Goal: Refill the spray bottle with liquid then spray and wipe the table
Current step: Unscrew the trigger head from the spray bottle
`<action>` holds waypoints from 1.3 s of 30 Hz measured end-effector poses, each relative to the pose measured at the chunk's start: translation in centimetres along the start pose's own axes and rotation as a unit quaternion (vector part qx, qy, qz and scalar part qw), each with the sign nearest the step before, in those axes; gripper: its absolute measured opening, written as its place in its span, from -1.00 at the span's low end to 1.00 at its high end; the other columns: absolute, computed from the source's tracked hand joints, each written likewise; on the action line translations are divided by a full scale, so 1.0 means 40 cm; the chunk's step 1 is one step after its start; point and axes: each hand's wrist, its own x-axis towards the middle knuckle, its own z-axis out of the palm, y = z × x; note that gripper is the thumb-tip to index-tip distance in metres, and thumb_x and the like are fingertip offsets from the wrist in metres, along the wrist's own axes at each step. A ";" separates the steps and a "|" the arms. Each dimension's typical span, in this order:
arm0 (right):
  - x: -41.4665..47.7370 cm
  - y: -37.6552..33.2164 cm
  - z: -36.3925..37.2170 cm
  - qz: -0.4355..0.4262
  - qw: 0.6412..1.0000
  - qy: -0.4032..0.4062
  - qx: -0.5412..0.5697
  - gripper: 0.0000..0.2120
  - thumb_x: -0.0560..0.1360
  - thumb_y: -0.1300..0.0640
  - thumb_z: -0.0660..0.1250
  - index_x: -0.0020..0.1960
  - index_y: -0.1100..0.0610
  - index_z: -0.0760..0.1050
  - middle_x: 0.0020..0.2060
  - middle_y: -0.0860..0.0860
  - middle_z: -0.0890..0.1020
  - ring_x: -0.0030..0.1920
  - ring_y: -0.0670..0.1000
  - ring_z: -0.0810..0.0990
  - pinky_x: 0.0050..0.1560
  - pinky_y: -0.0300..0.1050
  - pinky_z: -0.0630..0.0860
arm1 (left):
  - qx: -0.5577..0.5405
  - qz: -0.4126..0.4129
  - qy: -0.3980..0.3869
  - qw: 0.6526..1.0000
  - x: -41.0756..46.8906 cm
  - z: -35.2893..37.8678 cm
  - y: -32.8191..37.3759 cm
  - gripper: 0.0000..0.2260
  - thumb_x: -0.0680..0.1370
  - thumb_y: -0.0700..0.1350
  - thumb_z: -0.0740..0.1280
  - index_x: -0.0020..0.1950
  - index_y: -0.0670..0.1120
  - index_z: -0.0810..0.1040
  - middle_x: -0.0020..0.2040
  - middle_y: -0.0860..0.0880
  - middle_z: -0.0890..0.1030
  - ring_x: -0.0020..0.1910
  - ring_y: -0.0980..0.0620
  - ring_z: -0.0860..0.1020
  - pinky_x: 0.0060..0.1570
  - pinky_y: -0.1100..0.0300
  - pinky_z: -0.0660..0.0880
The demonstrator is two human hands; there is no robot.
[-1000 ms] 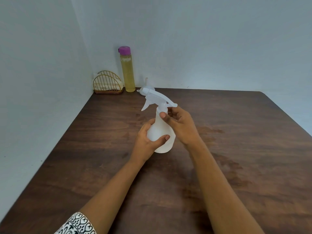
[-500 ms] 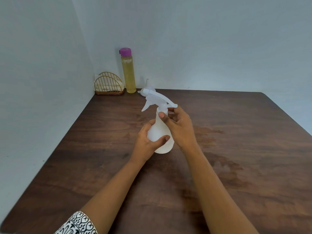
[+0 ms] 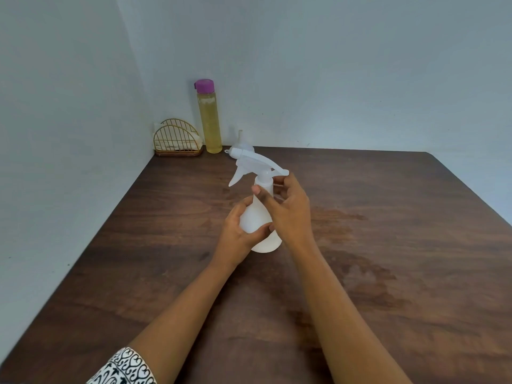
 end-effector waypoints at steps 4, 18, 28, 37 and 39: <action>0.009 0.015 -0.051 0.041 0.972 -0.176 0.150 -0.77 0.56 0.14 0.26 0.20 0.14 0.48 -0.03 -0.05 0.63 0.00 -0.07 0.61 0.02 -0.13 0.55 | -0.001 0.004 0.001 1.000 -0.002 0.001 0.010 -0.45 0.24 0.21 0.47 0.19 0.24 0.41 0.15 0.07 0.58 0.12 0.12 0.56 0.06 0.23 0.54; 0.002 -0.019 -0.025 0.011 0.999 -0.028 -0.040 -0.73 0.44 0.02 0.43 0.09 0.07 0.51 -0.02 -0.11 0.62 0.03 -0.14 0.60 0.06 -0.17 0.57 | -0.004 -0.002 -0.004 1.000 0.002 -0.002 -0.002 -0.32 0.26 0.22 0.48 0.32 0.06 0.42 0.19 0.00 0.57 0.17 0.06 0.55 0.17 -0.01 0.53; 0.032 -0.062 -0.022 0.020 0.985 -0.076 -0.155 -0.58 0.39 -0.02 0.47 0.17 0.14 0.52 0.06 0.00 0.50 0.05 -0.05 0.49 -0.11 -0.33 0.37 | 0.018 -0.005 -0.005 1.000 0.002 -0.004 0.000 -0.27 0.24 0.28 0.48 0.34 0.04 0.41 0.25 0.03 0.52 0.24 0.03 0.49 0.23 -0.04 0.49; 0.087 -0.136 -0.089 -0.003 0.990 -0.101 -0.102 -0.64 0.35 0.09 0.51 0.12 0.11 0.55 -0.01 0.00 0.67 -0.03 -0.04 0.61 0.04 -0.16 0.54 | 0.025 0.005 -0.016 1.000 -0.004 -0.008 0.020 -0.34 0.23 0.28 0.43 0.28 0.12 0.40 0.19 0.07 0.51 0.15 0.10 0.50 0.09 0.13 0.53; 0.108 -0.157 -0.107 -0.002 0.993 -0.097 -0.073 -0.64 0.37 0.09 0.50 0.12 0.11 0.54 -0.04 0.02 0.67 0.01 0.02 0.63 0.08 -0.04 0.57 | 0.031 0.001 -0.018 0.999 -0.006 -0.009 0.029 -0.35 0.22 0.29 0.43 0.26 0.17 0.36 0.19 0.09 0.48 0.13 0.13 0.48 0.00 0.27 0.50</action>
